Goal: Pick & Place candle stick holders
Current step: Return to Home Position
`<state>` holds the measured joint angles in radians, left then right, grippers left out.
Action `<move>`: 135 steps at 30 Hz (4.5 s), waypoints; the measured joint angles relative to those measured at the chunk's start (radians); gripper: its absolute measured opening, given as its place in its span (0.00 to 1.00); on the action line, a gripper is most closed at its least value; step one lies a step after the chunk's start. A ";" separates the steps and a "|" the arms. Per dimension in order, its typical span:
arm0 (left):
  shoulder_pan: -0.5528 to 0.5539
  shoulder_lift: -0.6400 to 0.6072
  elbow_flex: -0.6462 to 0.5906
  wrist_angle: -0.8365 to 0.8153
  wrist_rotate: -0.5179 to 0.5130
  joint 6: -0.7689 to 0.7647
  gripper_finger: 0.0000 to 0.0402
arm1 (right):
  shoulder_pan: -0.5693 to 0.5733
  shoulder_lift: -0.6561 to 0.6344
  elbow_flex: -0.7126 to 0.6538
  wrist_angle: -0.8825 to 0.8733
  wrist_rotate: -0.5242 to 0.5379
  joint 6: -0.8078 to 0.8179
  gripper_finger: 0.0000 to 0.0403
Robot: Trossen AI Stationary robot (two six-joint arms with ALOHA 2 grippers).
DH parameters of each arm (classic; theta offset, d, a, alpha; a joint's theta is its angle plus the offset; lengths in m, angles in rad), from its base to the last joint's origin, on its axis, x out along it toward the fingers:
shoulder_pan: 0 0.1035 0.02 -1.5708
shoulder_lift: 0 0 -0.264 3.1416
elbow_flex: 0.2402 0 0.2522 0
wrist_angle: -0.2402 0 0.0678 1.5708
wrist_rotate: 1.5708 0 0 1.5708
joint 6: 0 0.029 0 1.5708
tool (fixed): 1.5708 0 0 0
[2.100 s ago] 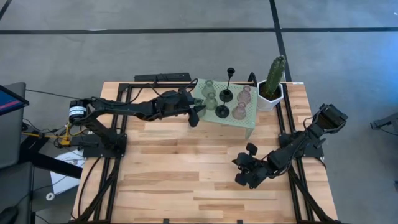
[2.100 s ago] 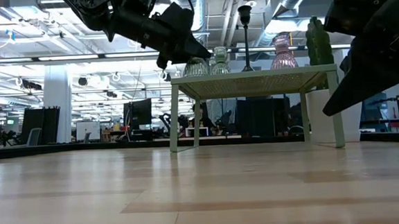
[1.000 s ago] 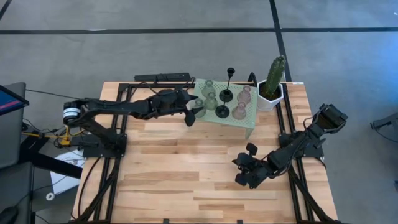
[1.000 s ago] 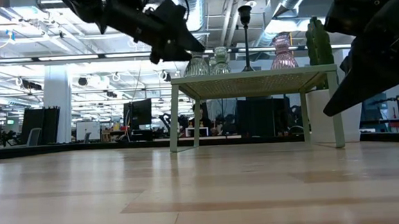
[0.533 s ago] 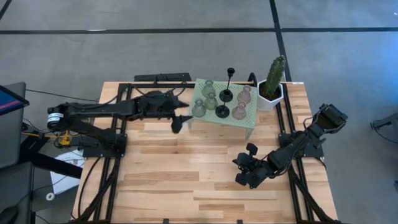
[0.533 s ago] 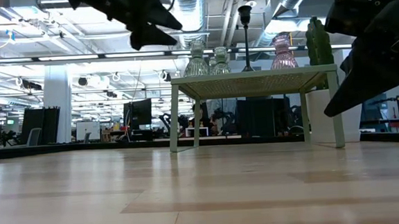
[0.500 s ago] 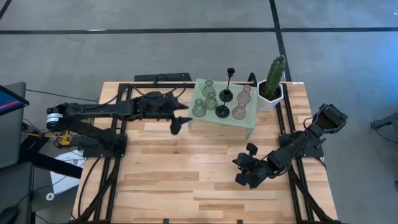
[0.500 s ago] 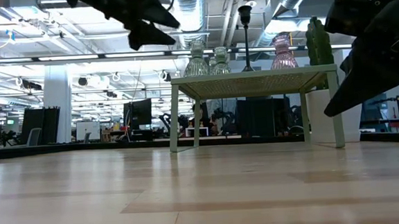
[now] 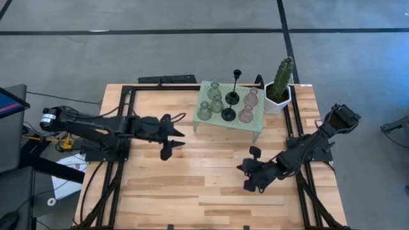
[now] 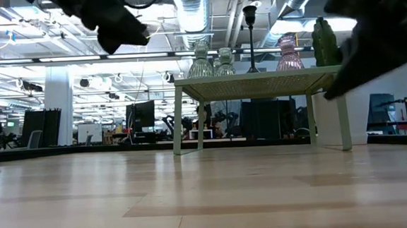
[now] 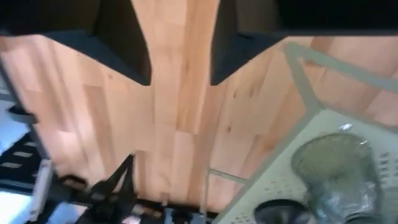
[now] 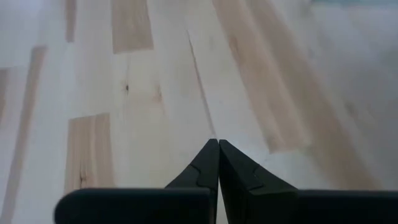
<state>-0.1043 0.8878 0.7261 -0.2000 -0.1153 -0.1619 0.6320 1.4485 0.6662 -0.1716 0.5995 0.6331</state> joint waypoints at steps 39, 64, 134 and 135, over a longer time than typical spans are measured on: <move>-0.151 -0.262 -0.100 0.168 -0.105 0.359 0.01 | -0.355 -0.884 -0.209 -0.095 -0.289 -0.607 0.00; -0.151 -0.752 -0.258 0.089 -0.117 0.223 0.01 | -0.355 -1.138 -0.208 -0.200 -0.289 -0.608 0.00; -0.151 -0.887 -0.281 -0.178 -0.099 0.184 0.01 | -0.351 -1.444 -0.633 0.130 -0.528 -0.635 0.00; -0.151 -0.887 -0.289 -0.177 -0.096 0.177 0.01 | -0.351 -1.444 -0.633 0.130 -0.528 -0.635 0.00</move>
<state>-0.2554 0.0010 0.4371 -0.3770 -0.2113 0.0155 0.2810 0.0048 0.0330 -0.0418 0.0711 -0.0015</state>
